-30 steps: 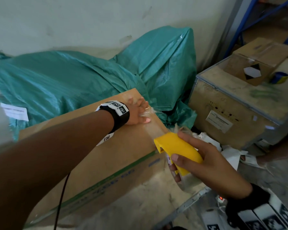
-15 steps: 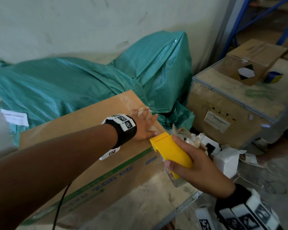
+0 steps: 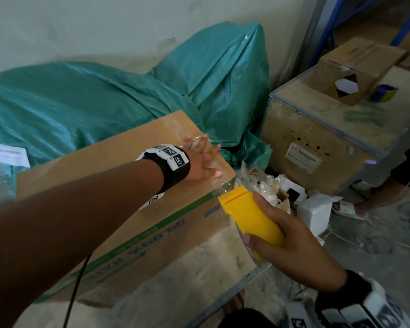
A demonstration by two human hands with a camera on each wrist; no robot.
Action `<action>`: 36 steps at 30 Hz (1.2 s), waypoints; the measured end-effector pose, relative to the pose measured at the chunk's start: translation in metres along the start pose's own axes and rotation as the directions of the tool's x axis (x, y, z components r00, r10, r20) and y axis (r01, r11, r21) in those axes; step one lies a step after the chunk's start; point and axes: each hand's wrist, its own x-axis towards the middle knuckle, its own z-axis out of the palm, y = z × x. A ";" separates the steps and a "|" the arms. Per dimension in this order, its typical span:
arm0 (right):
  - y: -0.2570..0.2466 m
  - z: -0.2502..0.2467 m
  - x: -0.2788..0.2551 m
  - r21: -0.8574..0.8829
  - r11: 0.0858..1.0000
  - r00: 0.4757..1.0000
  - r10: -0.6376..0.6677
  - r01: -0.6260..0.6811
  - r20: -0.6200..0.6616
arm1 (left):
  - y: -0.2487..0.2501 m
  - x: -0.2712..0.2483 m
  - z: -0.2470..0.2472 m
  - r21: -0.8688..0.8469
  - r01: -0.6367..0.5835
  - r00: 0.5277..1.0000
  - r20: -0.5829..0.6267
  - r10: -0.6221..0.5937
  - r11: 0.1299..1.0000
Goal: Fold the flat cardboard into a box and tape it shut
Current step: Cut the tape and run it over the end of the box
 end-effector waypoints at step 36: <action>0.077 0.028 0.006 0.029 0.987 0.974 -0.154 0.161 -0.166 | -0.020 0.026 0.014 -0.289 -0.045 0.994 -0.105 0.015 0.956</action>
